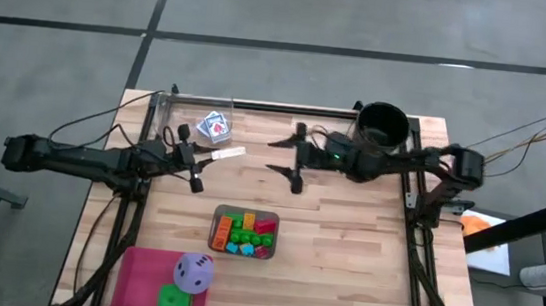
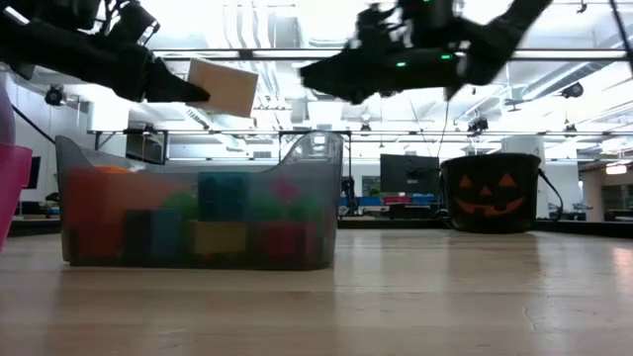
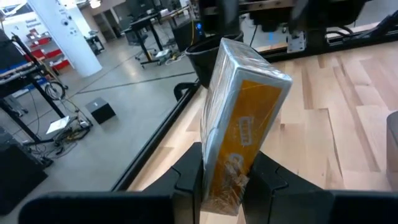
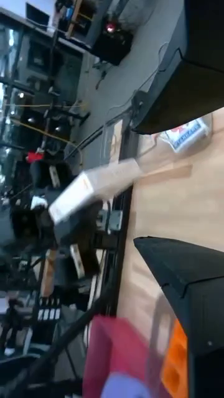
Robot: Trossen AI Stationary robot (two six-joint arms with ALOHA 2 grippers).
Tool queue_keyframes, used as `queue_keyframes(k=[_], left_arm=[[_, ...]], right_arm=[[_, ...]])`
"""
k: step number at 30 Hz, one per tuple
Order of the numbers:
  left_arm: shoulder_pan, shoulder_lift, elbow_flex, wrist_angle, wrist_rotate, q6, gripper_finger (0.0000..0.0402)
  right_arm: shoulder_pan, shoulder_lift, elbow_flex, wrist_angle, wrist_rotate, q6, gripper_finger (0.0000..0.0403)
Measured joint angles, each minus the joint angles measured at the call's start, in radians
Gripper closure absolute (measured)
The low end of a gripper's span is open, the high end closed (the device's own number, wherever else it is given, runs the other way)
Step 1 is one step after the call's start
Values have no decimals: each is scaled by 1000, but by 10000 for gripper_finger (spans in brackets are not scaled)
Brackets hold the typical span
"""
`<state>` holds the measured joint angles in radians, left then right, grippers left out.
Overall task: Pick & Place Toys
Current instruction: Put the yellow playing card into the transparent bin
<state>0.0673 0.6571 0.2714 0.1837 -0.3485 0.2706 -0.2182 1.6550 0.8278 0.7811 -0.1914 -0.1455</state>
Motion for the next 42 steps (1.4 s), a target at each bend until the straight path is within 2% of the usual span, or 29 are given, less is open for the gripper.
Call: queue_keyframes(k=[5, 8, 15, 19, 27, 31, 36, 42], left_arm=[[2, -1, 0, 3, 0, 9, 332], [2, -1, 0, 6, 1, 21, 332], [4, -1, 0, 11, 0, 37, 332], [4, -1, 0, 12, 0, 39, 332], [6, -1, 0, 13, 0, 39, 316], [6, -1, 0, 13, 0, 39, 333], [7, -1, 0, 13, 0, 39, 333], [31, -1, 0, 5, -41, 34, 333]], right_arm=[[62, -111, -225, 192, 97, 0, 121], [87, -157, -356, 290, 118, 14, 121], [107, -298, -559, 317, 132, 64, 121], [105, -390, -609, 323, 184, 64, 121], [106, -578, -677, 296, 185, 55, 121], [106, -679, -736, 307, 184, 43, 121], [106, -801, -820, 309, 184, 40, 121], [105, -898, -821, 203, 188, 36, 121]])
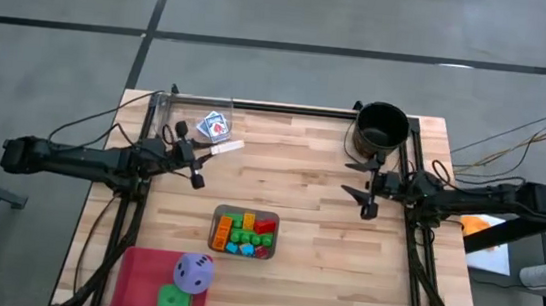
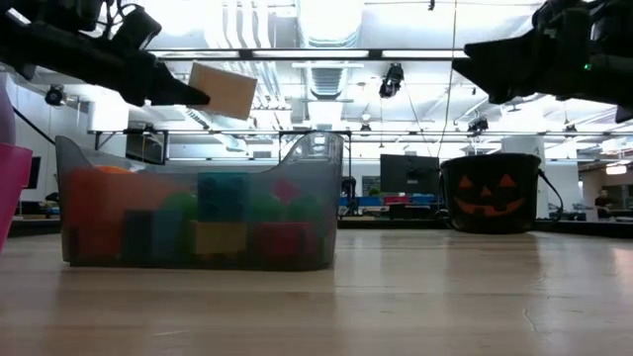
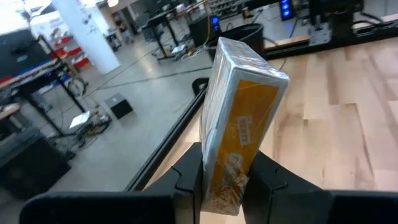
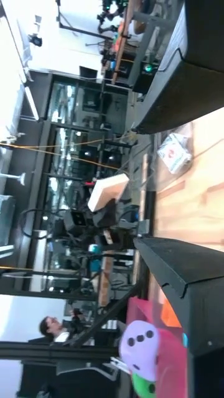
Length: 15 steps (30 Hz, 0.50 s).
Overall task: Pick & Place Toys
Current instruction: Put the yellow playing card into the transparent bin
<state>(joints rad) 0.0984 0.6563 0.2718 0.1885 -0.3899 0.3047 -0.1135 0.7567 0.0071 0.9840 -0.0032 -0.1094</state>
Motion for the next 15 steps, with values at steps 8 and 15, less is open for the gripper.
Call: queue_keyframes(k=[8, 15], left_arm=[[105, 0, -1, -48, -6, -51, 333], [223, 0, -2, -94, -3, -116, 333]], right_arm=[[0, -51, 0, -83, 3, -19, 121], [0, -61, 0, -105, 3, -21, 121]])
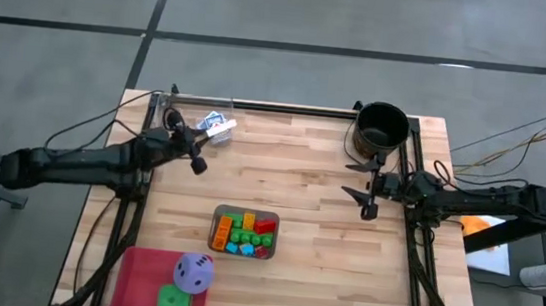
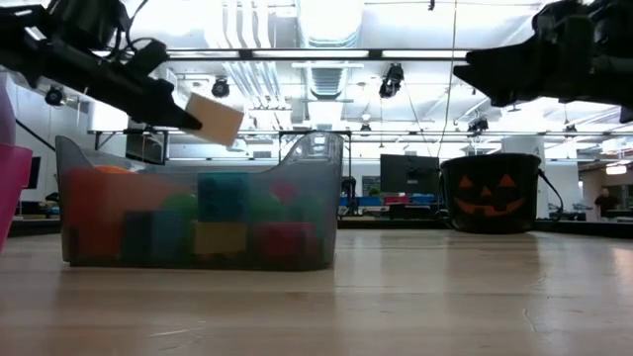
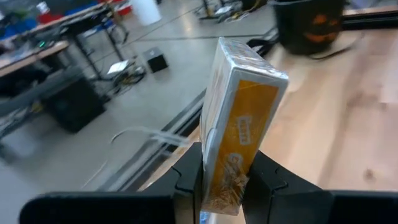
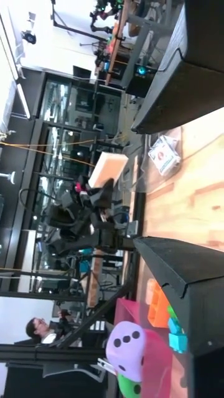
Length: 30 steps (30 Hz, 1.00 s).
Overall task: Pick & Place Toys
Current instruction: Put the yellow playing card into the transparent bin
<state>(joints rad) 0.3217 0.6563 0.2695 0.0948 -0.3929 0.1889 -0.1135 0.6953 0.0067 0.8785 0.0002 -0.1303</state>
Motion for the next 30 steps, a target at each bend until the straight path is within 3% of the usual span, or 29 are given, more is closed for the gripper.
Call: queue_keyframes(k=[18, 23, 30], left_arm=[[423, 2, 0, -188, 27, -146, 333], [467, 3, -1, -220, 105, -167, 328], [470, 3, -1, -244, 98, -179, 269]], right_arm=[[0, 39, 0, 3, 0, 45, 121], [0, 46, 0, 3, 0, 48, 121], [0, 46, 0, 3, 0, 53, 121]])
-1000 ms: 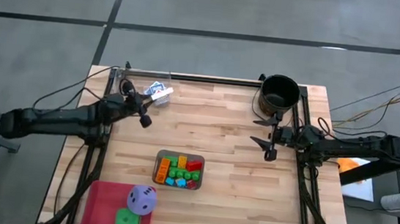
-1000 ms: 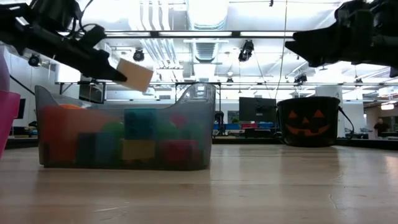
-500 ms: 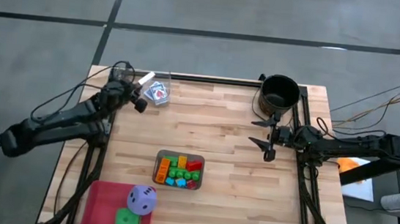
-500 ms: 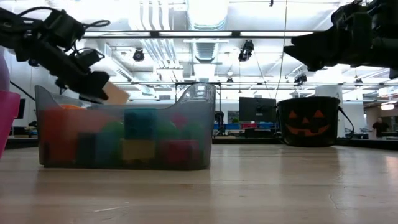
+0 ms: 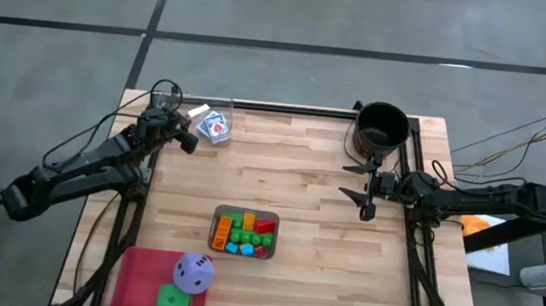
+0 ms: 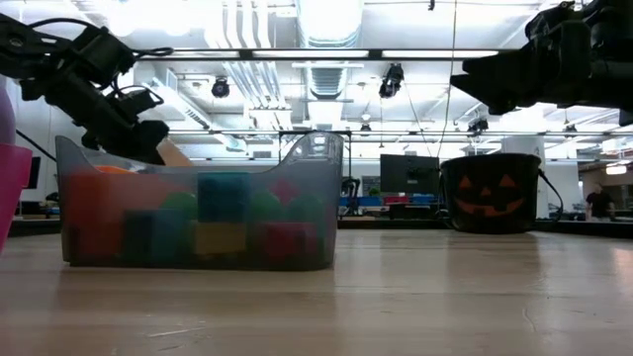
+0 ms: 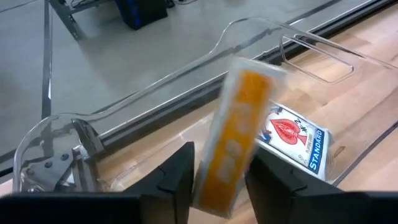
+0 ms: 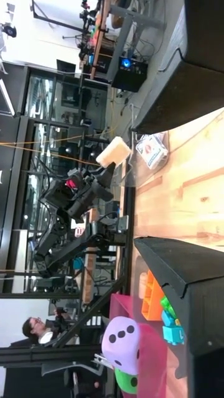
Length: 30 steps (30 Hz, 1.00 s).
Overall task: Pick & Place Toys
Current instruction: Put the yellow playing card into the transparent bin, then return to Home Position
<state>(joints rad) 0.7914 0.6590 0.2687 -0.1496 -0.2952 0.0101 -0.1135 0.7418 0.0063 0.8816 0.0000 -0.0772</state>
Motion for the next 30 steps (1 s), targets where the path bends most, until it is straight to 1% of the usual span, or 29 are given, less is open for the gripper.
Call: queue_keyframes(k=[6, 11, 13, 16, 18, 23, 27, 30], left_arm=[[0, -1, 0, -1, 0, 0, 239], [0, -1, 7, -2, 5, 15, 197], [-1, -3, 8, 13, 27, 39, 179], [-1, -11, 8, 58, 115, 60, 158], [-2, -25, 8, 86, 200, 61, 149], [-5, -101, 8, 120, 420, 44, 143], [-7, -189, 8, 118, 510, -26, 142], [-24, -270, 6, 79, 557, -59, 142]], right_arm=[[0, 2, 0, -1, 0, 0, 121], [0, 2, 0, -1, 0, 0, 121], [0, 2, 0, -1, 0, 0, 121], [0, 2, 0, -1, 0, 0, 121], [0, 4, 0, -1, 0, 0, 121], [0, 14, 0, -1, 0, 0, 121], [0, 12, 0, 0, 0, 0, 121], [0, 12, 0, 0, 0, 0, 121]])
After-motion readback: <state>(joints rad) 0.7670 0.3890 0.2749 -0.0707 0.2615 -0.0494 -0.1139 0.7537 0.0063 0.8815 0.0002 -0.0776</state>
